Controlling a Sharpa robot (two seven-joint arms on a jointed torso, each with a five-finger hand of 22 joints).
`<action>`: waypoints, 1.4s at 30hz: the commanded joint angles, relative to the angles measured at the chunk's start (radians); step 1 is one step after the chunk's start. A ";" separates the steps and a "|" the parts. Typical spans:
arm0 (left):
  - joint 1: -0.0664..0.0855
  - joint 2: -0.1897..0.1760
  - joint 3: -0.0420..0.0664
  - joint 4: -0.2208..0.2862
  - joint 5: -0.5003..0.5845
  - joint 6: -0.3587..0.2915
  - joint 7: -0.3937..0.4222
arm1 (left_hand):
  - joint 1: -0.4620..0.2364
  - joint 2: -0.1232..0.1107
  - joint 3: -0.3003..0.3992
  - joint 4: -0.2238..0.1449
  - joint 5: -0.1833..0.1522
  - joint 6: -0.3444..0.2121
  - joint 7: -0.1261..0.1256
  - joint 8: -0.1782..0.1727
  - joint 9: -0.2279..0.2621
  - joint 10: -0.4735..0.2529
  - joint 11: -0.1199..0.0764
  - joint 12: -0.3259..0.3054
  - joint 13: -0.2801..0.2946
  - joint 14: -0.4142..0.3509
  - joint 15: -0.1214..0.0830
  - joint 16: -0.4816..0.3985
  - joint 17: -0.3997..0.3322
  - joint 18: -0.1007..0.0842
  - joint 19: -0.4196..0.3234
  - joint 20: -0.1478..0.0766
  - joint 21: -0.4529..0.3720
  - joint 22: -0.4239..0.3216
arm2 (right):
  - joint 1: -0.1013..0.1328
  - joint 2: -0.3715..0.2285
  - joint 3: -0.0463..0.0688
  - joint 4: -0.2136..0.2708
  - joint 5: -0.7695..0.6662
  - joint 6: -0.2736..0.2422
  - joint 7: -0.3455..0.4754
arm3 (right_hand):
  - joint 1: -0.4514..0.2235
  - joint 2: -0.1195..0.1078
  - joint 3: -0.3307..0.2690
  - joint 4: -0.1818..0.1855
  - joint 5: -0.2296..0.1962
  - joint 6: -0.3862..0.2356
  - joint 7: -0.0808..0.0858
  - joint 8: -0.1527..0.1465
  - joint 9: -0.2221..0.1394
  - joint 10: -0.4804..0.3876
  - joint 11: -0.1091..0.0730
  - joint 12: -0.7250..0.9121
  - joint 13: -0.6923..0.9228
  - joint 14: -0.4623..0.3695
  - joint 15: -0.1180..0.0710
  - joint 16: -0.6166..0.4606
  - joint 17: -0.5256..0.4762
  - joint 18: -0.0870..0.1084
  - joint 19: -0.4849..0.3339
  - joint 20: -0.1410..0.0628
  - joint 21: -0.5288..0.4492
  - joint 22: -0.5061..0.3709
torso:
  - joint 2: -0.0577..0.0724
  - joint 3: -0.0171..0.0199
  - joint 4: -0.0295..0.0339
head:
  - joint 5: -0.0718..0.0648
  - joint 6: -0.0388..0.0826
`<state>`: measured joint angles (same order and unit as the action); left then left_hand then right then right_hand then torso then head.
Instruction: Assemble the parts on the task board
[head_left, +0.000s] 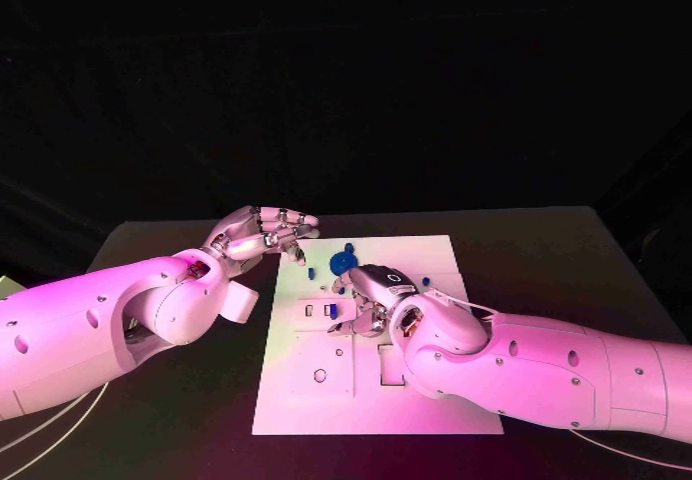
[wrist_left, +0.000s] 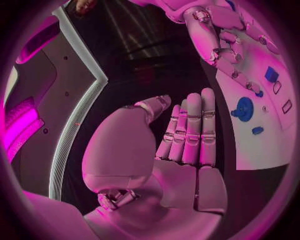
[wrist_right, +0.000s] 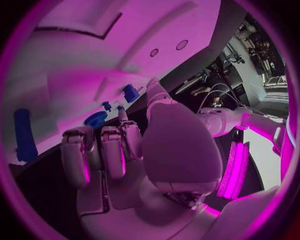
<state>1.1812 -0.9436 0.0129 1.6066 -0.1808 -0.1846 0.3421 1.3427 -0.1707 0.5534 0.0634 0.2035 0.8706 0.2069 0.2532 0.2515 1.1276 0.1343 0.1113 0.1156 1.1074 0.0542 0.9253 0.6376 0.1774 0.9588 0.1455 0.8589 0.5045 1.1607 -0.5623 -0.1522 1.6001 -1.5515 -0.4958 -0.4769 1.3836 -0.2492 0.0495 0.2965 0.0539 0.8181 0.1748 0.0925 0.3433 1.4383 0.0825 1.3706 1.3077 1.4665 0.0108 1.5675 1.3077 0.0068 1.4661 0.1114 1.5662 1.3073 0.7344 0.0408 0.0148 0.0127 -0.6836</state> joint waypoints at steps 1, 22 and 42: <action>0.001 0.000 0.001 -0.003 -0.019 0.006 0.004 | -0.006 -0.007 0.003 0.003 -0.002 -0.006 0.001 0.001 0.001 0.000 0.000 0.000 0.001 -0.008 0.001 0.006 -0.002 0.005 -0.013 0.002 0.008 0.004 | 0.008 -0.027 0.004 0.036 -0.017 -0.013 0.007 | 0.012 -0.002 -0.004 0.000 -0.003 -0.008 0.001 -0.007 -0.001 -0.001 0.008 -0.006 0.122 0.104 0.005 0.003 0.263 -0.007 0.105 0.006 0.005 0.263 | -0.002 0.0003 -0.0009 | 0.000 0.003; 0.013 0.047 0.001 -0.050 -0.579 0.125 -0.556 | -0.243 0.042 -0.319 0.227 0.008 -0.047 -0.095 0.364 0.258 0.007 -0.096 0.901 0.661 0.365 -0.078 0.528 0.651 -0.039 0.209 -0.065 0.346 0.354 | 0.099 -0.398 0.025 0.296 0.333 -0.074 0.264 | 0.066 0.052 0.051 -0.004 0.064 0.040 -0.003 0.011 -0.005 -0.031 0.004 -0.046 0.089 0.094 0.002 -0.013 0.225 0.016 0.059 0.005 -0.087 0.213 | -0.025 0.0016 -0.0163 | 0.027 -0.016; 0.051 0.196 -0.003 -0.139 -0.865 0.291 -0.828 | -0.262 0.047 -0.325 0.231 0.003 -0.045 -0.121 0.462 0.344 0.119 -0.120 1.094 0.881 0.414 -0.099 0.580 0.770 -0.063 0.284 -0.084 0.440 0.497 | 0.106 -0.467 0.025 0.257 0.564 -0.140 0.432 | 0.101 0.066 0.085 -0.006 0.152 0.062 -0.006 0.035 -0.007 -0.045 -0.001 -0.065 0.072 0.088 -0.004 -0.026 0.201 0.027 0.036 0.000 -0.142 0.184 | -0.031 0.0007 -0.0172 | 0.037 -0.031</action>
<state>1.2272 -0.7549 0.0104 1.4731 -0.9933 0.0465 -0.4260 1.0877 -0.1226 0.2358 0.2952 0.2091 0.8260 0.0906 0.7090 0.5945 1.2406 0.0181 1.1996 0.9953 1.4651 -0.0392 1.4993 1.3081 0.1225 1.2368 0.0610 1.2928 1.0002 1.2667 -1.0305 -0.1276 1.8588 -1.0221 -0.6220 -0.0824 1.4794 -0.1846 0.1288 0.2895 0.2015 0.8725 0.1709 0.1239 0.3368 1.3912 0.0827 1.3011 1.3075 1.4664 0.0108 1.5459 1.3073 0.0227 1.4661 0.1113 1.4228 1.3077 0.7021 0.0412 -0.0006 0.0481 -0.7129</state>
